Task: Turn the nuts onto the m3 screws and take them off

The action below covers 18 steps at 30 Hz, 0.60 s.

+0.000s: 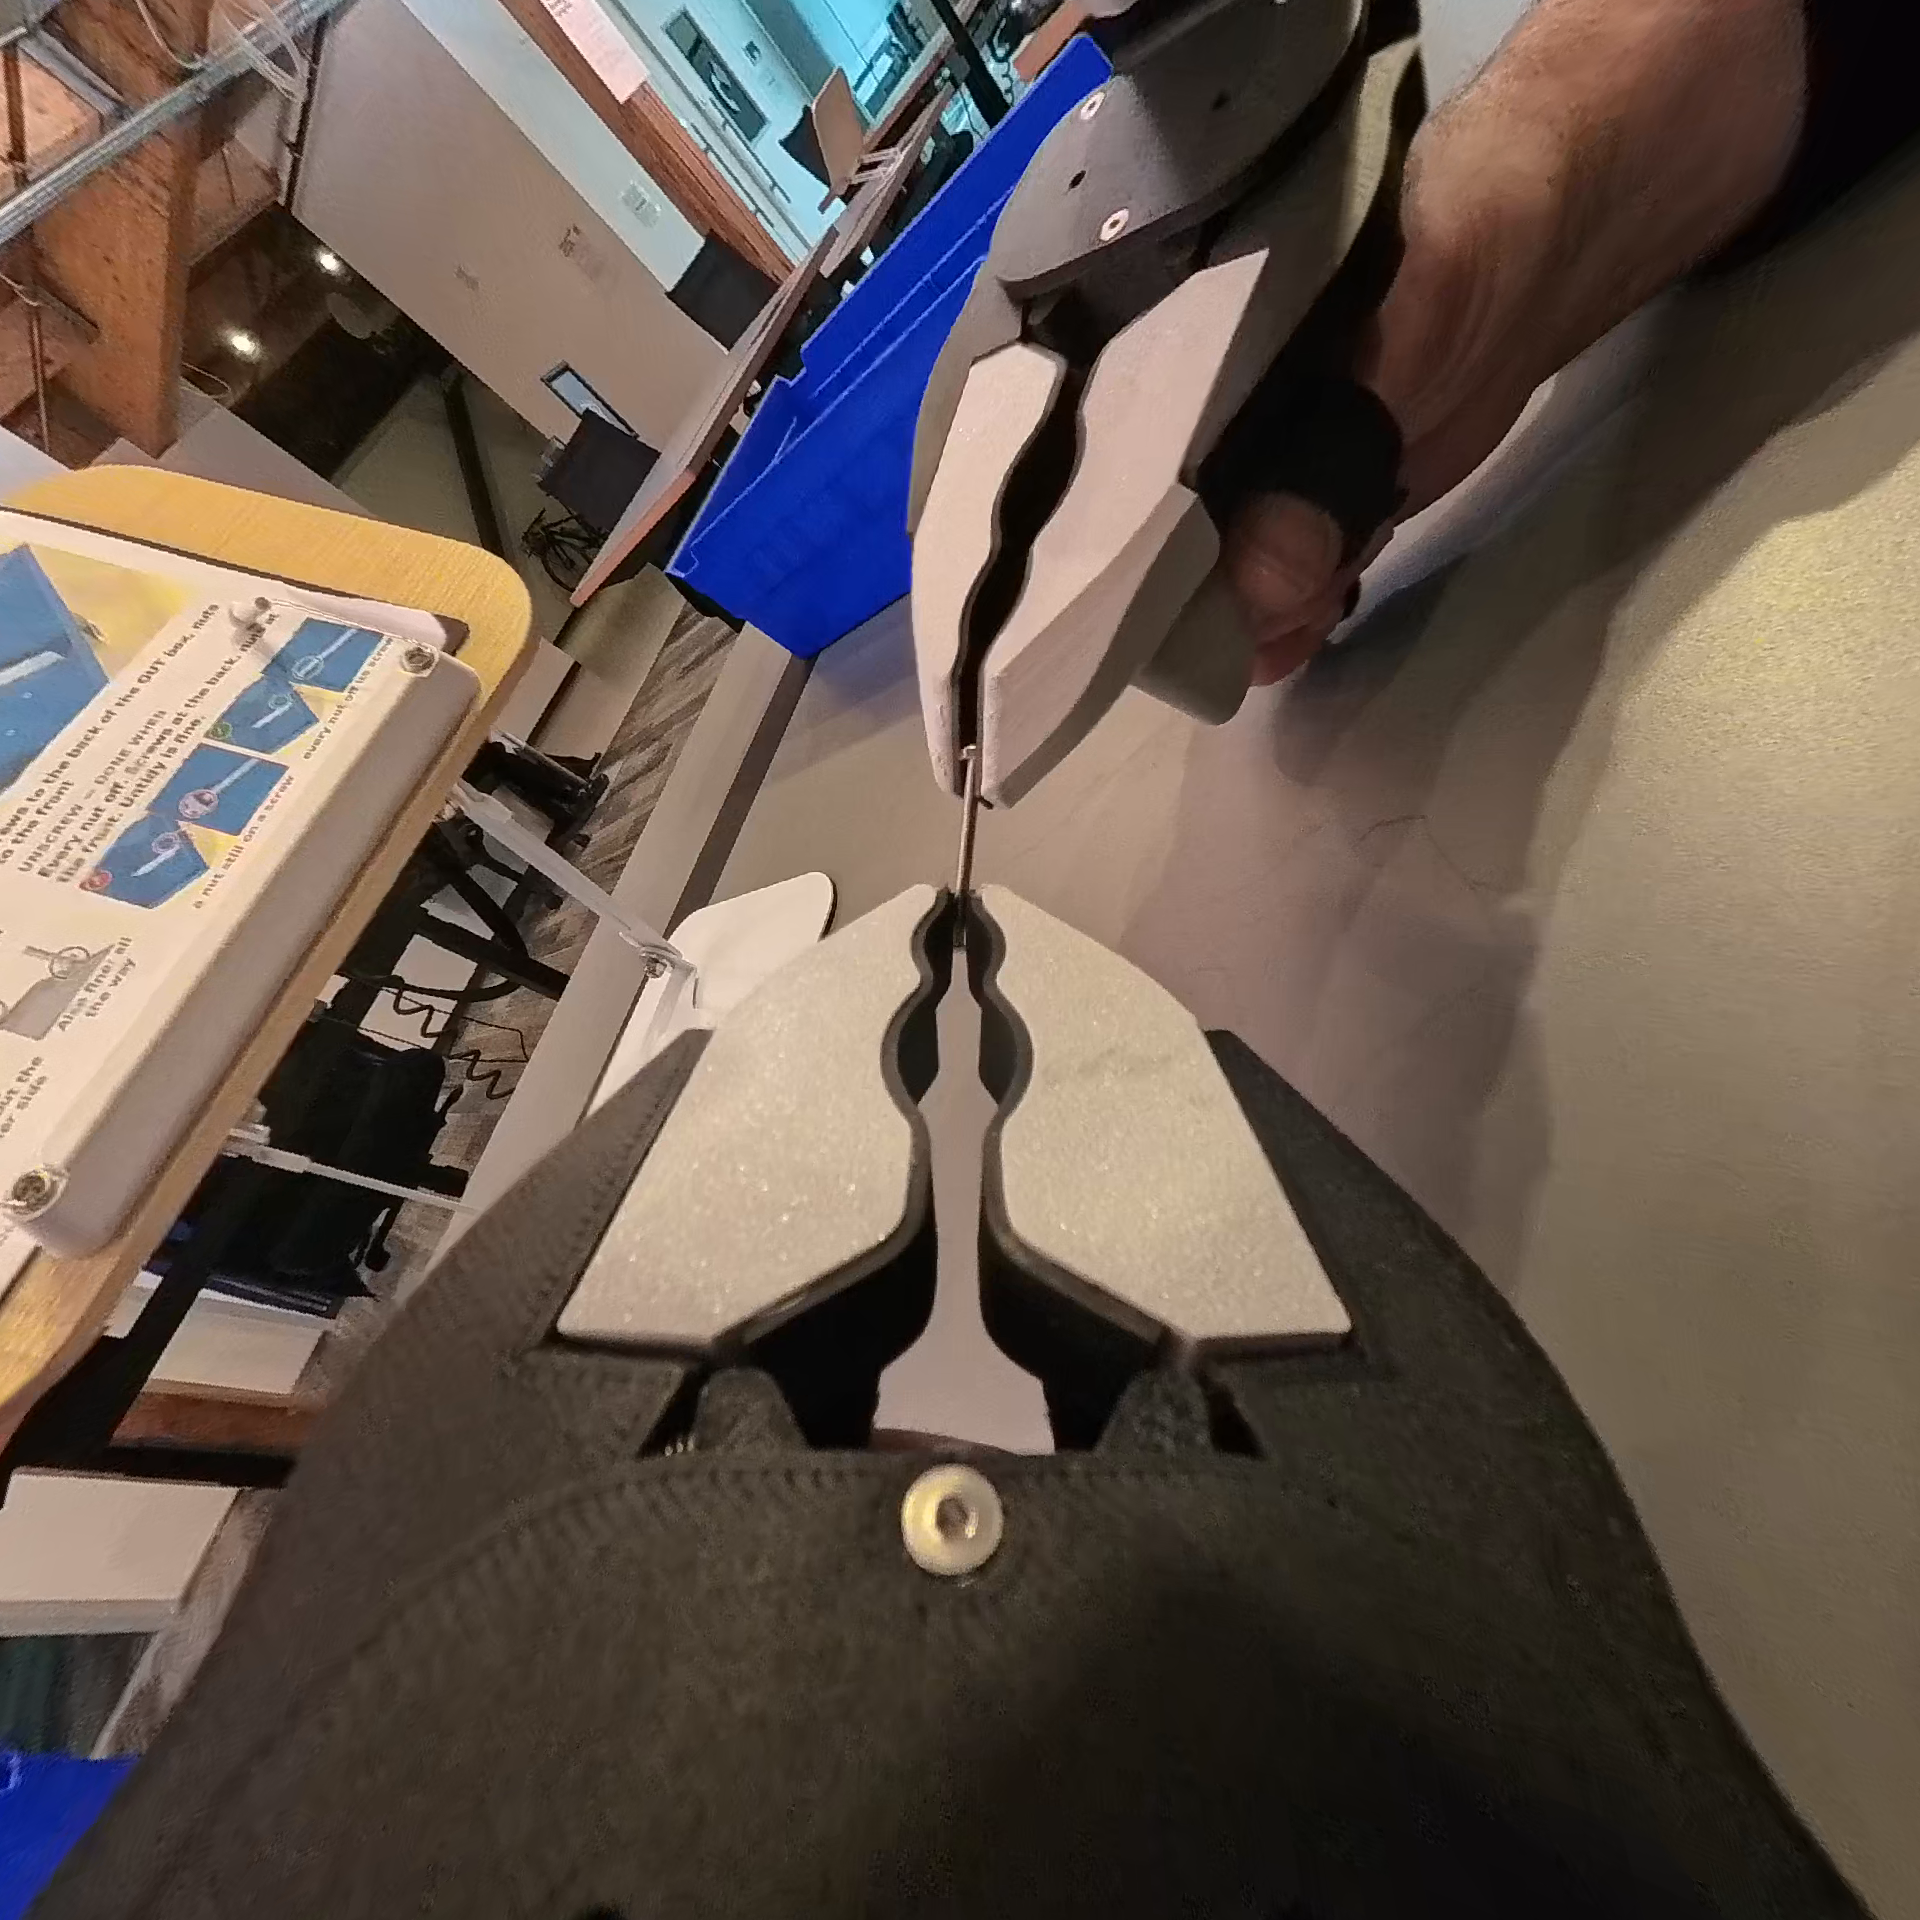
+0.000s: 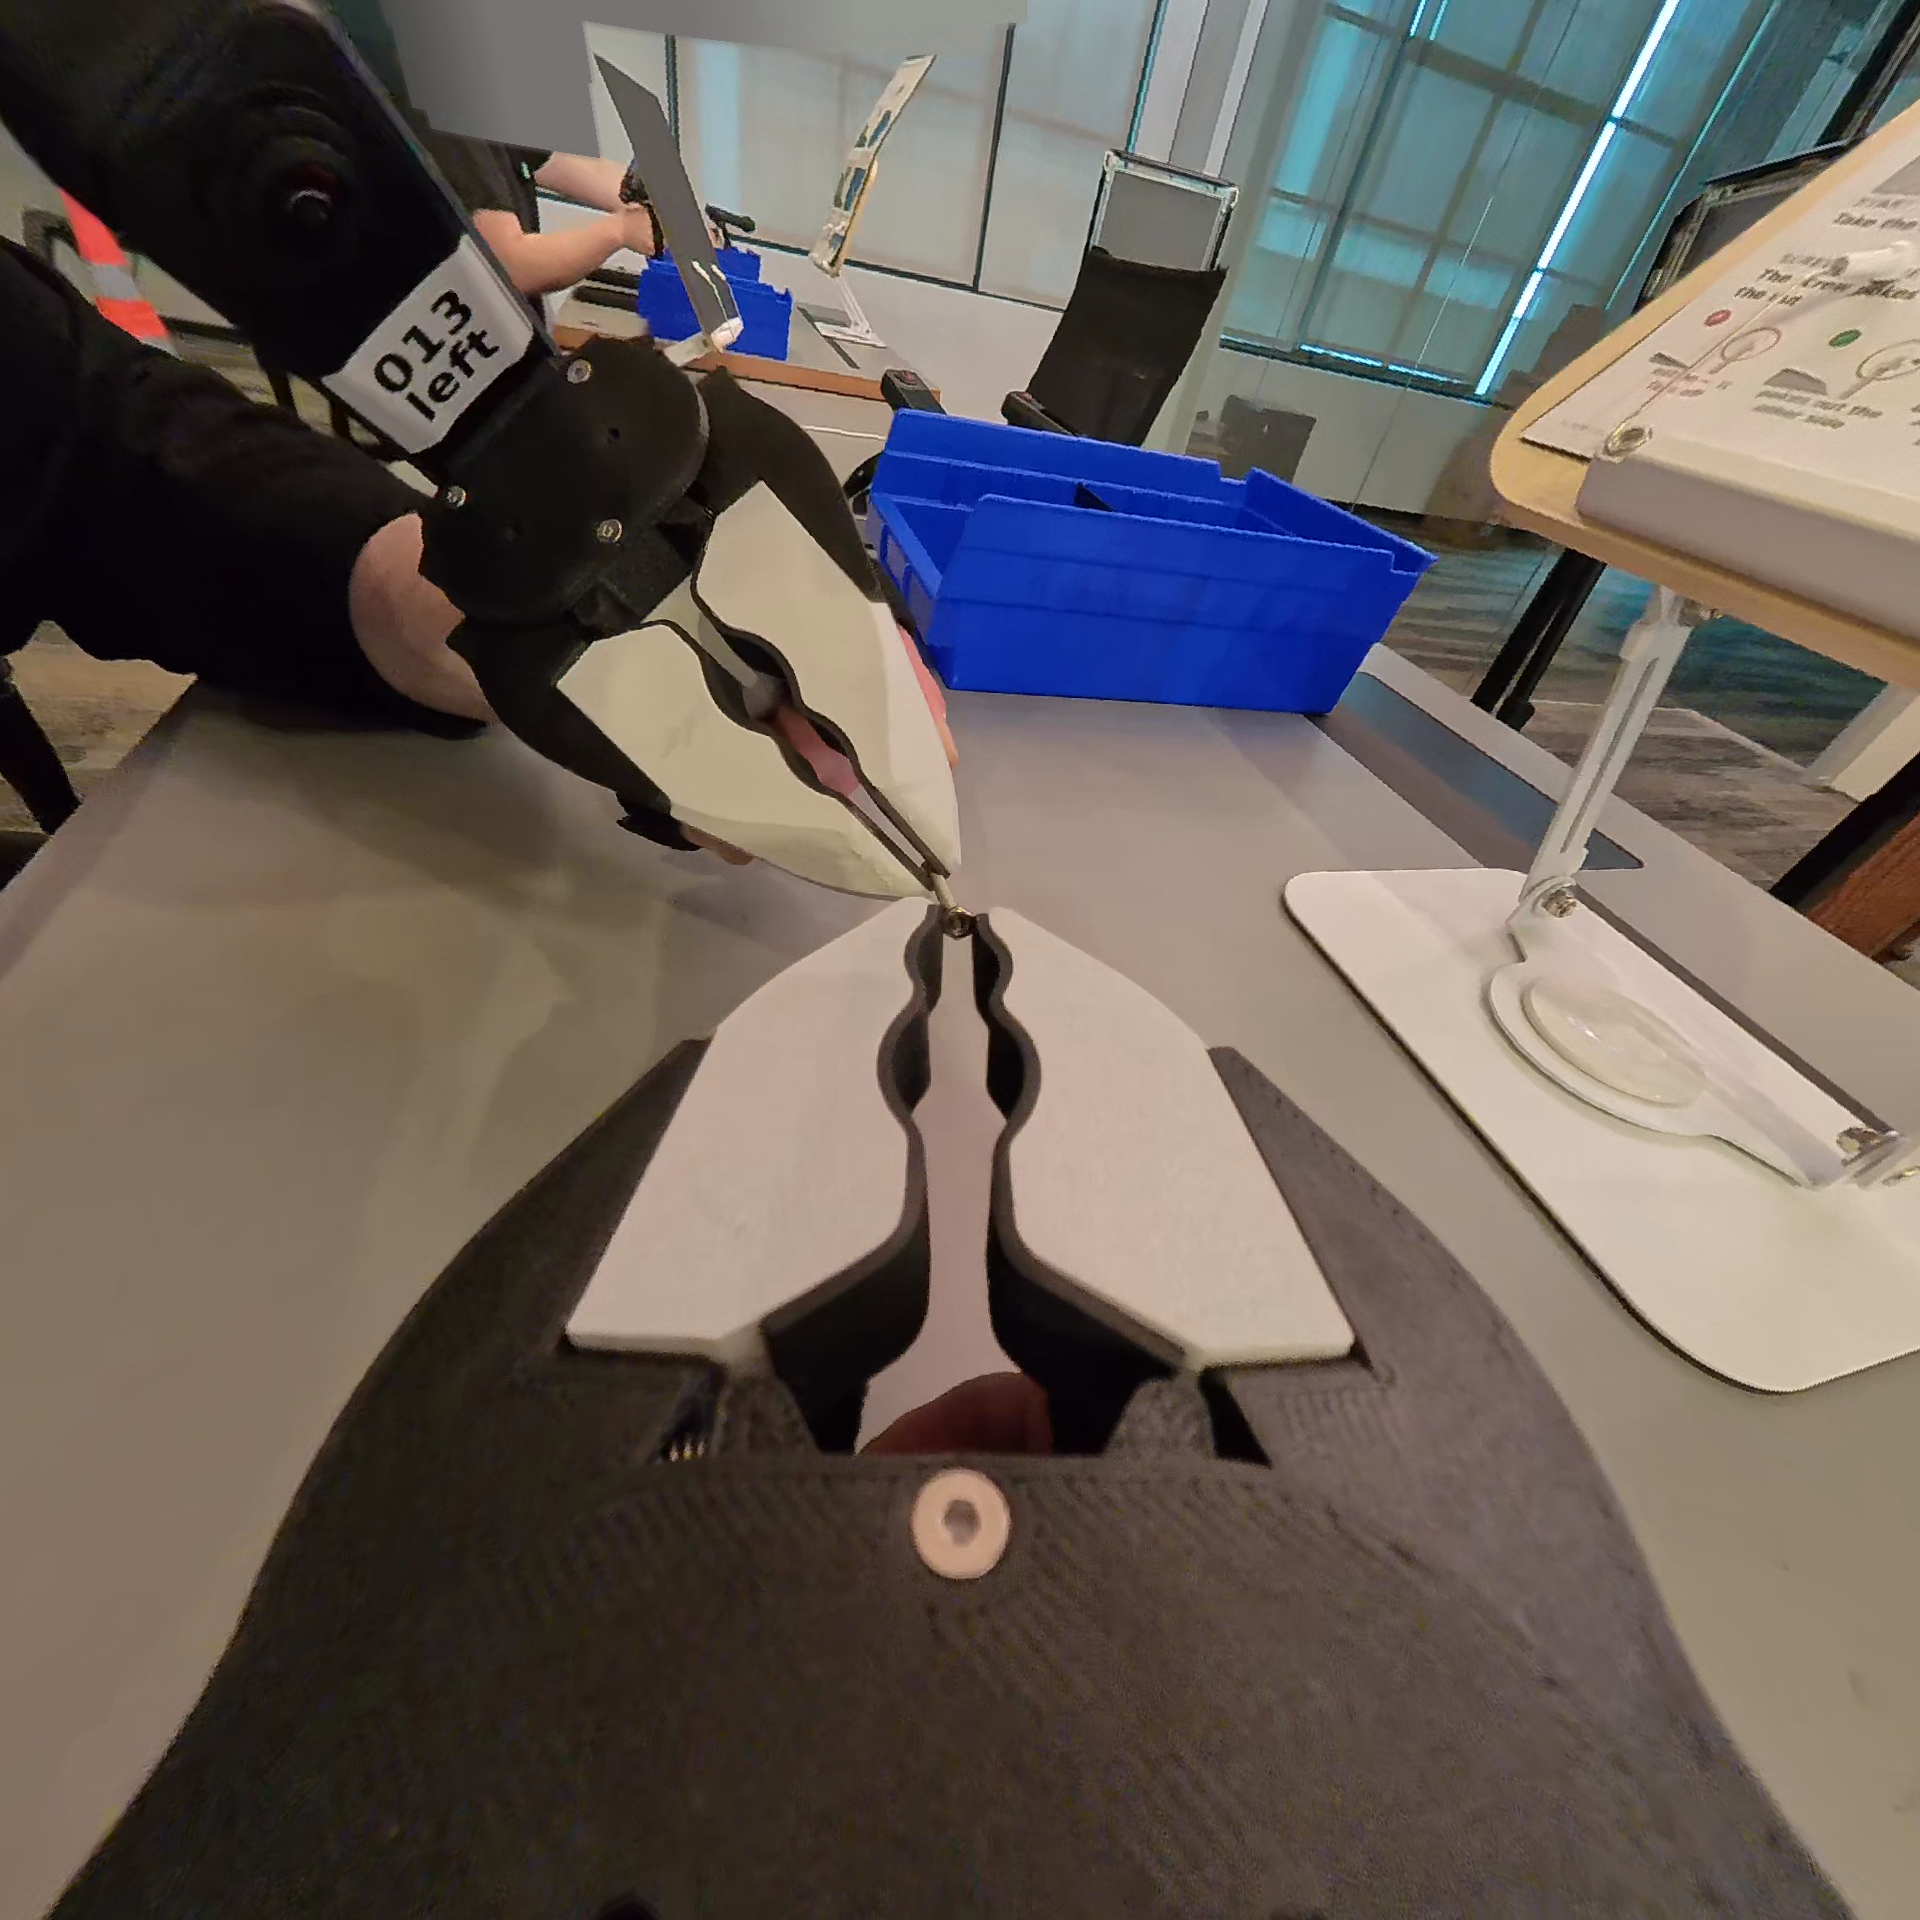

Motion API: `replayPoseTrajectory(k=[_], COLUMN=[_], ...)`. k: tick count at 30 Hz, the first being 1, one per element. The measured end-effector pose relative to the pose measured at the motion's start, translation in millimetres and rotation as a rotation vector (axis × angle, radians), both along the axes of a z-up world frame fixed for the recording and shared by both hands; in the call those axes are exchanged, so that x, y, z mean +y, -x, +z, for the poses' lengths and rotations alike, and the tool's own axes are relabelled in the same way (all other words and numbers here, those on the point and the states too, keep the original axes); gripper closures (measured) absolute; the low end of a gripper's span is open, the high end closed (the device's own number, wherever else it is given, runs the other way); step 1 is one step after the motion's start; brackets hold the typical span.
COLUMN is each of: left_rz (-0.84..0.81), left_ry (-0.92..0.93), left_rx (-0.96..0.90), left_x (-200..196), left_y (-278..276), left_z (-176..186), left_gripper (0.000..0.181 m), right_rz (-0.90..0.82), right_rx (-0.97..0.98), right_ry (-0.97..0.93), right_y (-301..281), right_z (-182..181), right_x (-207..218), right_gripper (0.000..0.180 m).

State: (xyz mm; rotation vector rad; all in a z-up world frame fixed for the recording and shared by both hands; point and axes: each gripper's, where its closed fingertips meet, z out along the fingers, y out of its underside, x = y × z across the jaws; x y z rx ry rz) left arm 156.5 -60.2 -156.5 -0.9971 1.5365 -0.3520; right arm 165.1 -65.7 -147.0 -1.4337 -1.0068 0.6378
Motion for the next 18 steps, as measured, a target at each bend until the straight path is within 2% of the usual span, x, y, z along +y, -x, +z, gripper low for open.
replayPoseTrajectory(k=[8,15,18], left_rz=[-0.01,0.05,0.052], left_ry=[0.078,-0.082,-0.086], left_rx=[0.025,0.046,0.043], left_x=[0.0,4.8,4.8], left_y=[0.0,0.4,0.0], left_z=[-3.9,-1.1,-1.2], left_gripper=[0.179,0.179,0.179], right_rz=[-0.018,-0.017,-0.011], right_rx=[-0.07,0.008,0.028], right_ry=[-0.066,0.057,0.079], right_y=[0.4,-0.6,-0.8], right_z=[-3.4,-5.0,-4.3], right_x=[-0.3,3.7,3.7], right_gripper=[0.175,0.175,0.175])
